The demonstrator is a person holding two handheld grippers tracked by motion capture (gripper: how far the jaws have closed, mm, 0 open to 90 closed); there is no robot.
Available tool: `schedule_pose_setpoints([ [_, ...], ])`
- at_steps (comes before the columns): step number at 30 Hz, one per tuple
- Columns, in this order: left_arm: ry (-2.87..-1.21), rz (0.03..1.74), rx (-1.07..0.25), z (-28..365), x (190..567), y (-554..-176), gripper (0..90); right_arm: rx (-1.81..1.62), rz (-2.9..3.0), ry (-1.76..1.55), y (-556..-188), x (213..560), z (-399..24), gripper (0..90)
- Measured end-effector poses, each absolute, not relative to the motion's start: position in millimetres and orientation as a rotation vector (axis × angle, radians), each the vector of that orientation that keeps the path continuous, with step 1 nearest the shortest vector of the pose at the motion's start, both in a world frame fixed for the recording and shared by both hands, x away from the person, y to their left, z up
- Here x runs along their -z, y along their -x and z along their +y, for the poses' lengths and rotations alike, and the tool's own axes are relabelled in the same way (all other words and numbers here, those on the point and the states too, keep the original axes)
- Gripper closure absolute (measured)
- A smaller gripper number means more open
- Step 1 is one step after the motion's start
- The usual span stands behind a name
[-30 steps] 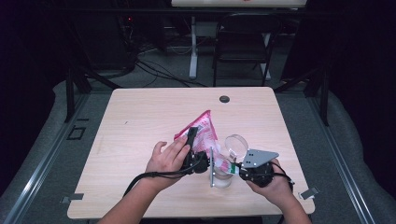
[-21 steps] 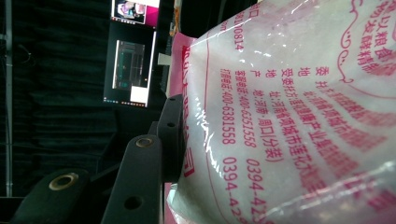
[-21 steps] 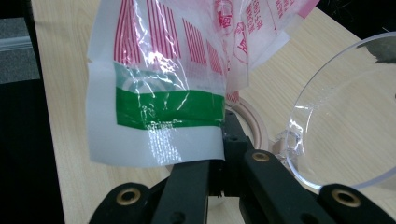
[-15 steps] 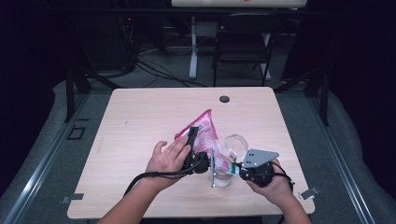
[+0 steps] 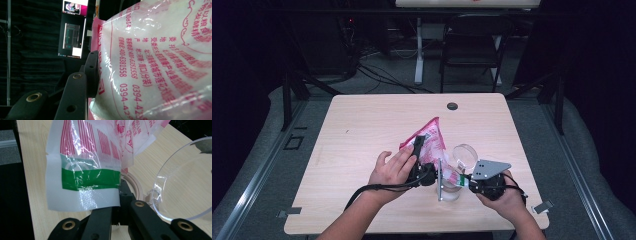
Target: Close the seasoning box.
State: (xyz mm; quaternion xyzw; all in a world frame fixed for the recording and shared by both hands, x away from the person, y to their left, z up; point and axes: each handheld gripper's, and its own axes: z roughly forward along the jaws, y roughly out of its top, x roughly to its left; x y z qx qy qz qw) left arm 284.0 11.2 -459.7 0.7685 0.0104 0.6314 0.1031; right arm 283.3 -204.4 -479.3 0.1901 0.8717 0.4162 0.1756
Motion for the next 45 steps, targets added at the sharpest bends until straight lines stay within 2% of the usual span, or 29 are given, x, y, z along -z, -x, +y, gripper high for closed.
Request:
schedule_pose_setpoints([
  [45, -2.259, 0.021, -1.868, 8.7, 459.4, -283.5, 64.1, -1.17, 2.468, -0.549, -283.9, 480.2, -206.4, 90.0],
])
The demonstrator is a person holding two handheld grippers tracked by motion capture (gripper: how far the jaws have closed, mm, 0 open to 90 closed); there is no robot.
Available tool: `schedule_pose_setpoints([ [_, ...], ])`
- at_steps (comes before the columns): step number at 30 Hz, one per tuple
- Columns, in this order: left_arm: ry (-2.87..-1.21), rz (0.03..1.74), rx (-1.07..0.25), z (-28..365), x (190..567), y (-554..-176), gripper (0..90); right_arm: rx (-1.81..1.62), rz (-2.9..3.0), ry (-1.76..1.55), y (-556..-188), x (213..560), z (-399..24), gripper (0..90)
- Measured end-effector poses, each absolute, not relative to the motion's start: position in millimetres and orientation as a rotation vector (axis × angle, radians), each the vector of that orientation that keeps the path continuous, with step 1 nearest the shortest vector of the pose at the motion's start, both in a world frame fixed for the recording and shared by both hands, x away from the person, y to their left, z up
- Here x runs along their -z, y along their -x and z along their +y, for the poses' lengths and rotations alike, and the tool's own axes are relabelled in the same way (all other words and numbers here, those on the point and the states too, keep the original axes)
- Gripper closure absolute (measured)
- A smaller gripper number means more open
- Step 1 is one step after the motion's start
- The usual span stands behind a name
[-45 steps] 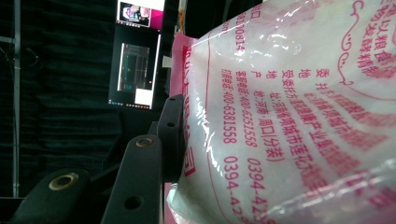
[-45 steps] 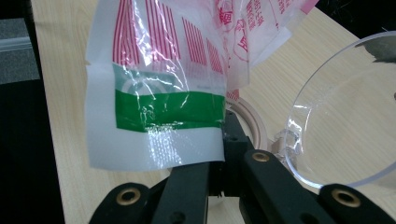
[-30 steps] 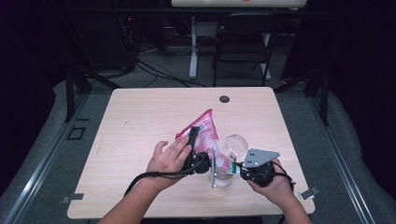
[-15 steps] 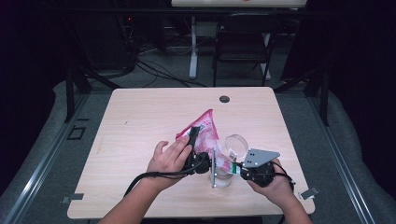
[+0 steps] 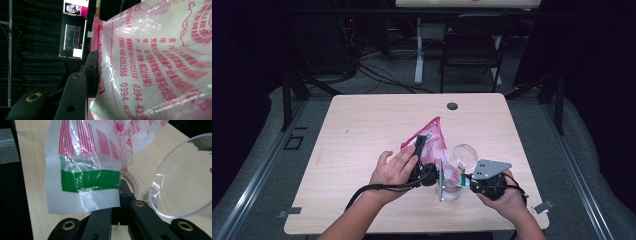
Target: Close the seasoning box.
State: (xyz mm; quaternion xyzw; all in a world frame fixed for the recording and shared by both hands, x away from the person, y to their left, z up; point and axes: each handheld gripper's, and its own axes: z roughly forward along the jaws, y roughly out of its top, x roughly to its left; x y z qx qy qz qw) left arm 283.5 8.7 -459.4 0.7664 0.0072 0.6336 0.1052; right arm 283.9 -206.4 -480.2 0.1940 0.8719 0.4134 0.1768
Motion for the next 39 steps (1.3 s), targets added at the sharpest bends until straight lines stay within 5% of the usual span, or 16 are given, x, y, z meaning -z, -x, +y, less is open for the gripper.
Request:
schedule_pose_setpoints([
  [39, -2.252, 0.013, -1.87, 7.0, 458.8, -282.0, 64.0, -1.162, 2.467, -0.551, -284.7, 481.7, -206.6, 90.0],
])
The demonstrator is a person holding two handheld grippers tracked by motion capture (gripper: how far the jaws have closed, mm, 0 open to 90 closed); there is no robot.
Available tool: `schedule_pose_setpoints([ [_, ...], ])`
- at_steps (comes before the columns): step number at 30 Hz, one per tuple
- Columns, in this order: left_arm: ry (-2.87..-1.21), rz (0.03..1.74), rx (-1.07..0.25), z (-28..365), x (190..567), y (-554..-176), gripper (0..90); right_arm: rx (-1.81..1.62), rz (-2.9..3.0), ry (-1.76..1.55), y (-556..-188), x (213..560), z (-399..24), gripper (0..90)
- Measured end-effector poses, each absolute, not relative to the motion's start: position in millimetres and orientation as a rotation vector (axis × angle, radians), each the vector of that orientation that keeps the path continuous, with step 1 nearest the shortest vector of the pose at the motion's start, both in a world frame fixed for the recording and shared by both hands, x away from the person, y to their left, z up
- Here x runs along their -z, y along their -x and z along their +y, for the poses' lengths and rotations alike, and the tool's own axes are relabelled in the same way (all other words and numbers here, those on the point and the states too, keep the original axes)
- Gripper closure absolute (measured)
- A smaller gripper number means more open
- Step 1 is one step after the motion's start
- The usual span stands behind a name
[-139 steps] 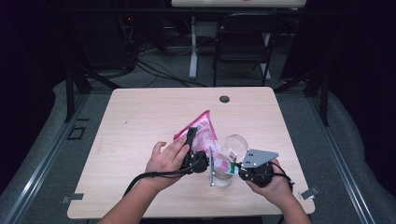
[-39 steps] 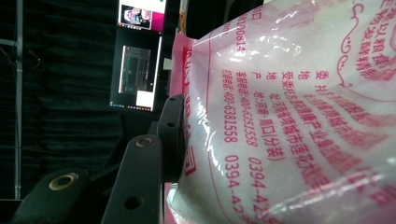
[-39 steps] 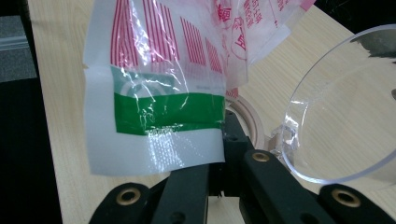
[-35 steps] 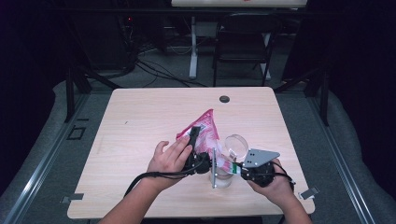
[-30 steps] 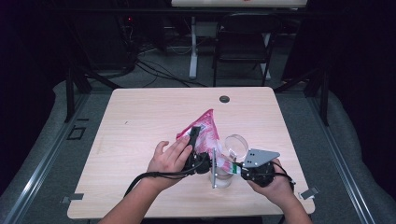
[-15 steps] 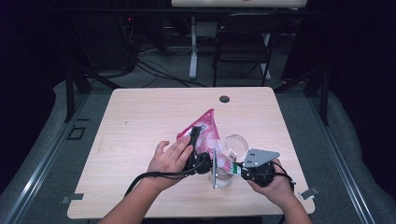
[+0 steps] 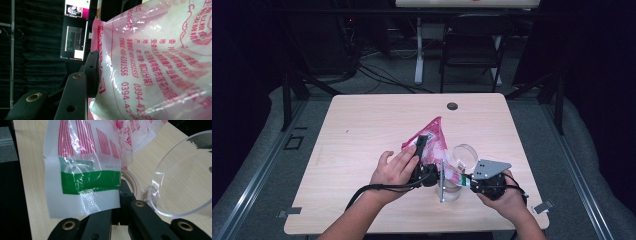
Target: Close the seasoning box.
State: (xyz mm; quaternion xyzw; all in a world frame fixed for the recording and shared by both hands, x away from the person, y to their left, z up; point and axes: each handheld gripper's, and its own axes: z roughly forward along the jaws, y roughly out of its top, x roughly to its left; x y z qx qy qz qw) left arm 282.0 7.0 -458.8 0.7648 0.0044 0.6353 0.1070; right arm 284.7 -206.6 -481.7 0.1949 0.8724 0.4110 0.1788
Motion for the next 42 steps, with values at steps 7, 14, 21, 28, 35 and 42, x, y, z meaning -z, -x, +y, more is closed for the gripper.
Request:
schedule_pose_setpoints([
  [7, -2.256, 0.003, -1.87, 6.4, 458.9, -281.9, 64.0, -1.155, 2.474, -0.551, -284.9, 481.9, -206.8, 90.0],
  [14, -2.257, 0.0, -1.872, 6.0, 459.0, -281.5, 64.0, -1.159, 2.47, -0.559, -285.3, 482.7, -207.4, 90.0],
  [21, -2.253, -0.007, -1.878, 4.9, 458.4, -281.5, 63.9, -1.157, 2.473, -0.559, -285.7, 482.7, -208.2, 90.0],
  [28, -2.255, -0.021, -1.881, 3.6, 458.5, -281.5, 63.7, -1.157, 2.473, -0.563, -286.6, 483.5, -209.3, 90.0],
  [35, -2.251, -0.032, -1.893, 2.5, 458.2, -280.5, 63.5, -1.153, 2.474, -0.569, -286.7, 483.8, -209.8, 90.0],
  [42, -2.245, -0.044, -1.901, 1.0, 457.6, -280.0, 63.5, -1.169, 2.469, -0.577, -287.3, 485.3, -210.0, 90.0],
])
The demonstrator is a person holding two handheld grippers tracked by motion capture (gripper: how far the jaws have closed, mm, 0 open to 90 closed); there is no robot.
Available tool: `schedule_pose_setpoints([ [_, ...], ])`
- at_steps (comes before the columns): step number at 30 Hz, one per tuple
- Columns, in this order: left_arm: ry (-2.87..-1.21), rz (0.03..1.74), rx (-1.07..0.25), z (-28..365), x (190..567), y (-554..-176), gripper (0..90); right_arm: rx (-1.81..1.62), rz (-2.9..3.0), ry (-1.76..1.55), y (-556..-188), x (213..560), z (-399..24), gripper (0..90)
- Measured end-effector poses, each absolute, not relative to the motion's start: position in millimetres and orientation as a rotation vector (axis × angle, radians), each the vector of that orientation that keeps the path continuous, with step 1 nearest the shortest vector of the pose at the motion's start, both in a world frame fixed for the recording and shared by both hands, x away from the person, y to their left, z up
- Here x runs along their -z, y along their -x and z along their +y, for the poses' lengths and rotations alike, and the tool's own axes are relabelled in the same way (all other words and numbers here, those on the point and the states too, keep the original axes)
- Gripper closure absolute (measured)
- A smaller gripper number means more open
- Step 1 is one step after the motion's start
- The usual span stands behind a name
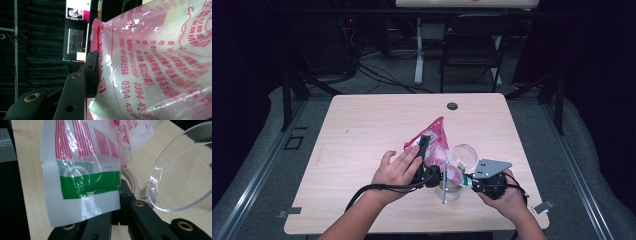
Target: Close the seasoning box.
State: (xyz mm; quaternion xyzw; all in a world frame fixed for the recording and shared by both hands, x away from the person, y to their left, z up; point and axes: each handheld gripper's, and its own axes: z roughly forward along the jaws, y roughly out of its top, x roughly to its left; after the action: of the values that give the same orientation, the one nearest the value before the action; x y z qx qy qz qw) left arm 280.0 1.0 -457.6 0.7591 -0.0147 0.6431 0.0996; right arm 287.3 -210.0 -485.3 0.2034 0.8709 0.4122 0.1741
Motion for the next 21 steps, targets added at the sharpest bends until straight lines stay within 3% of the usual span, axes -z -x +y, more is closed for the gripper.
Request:
schedule_pose_setpoints([
  [21, -2.249, -0.059, -1.909, -1.3, 456.5, -277.6, 63.4, -1.164, 2.47, -0.581, -287.8, 484.9, -212.6, 90.0],
])
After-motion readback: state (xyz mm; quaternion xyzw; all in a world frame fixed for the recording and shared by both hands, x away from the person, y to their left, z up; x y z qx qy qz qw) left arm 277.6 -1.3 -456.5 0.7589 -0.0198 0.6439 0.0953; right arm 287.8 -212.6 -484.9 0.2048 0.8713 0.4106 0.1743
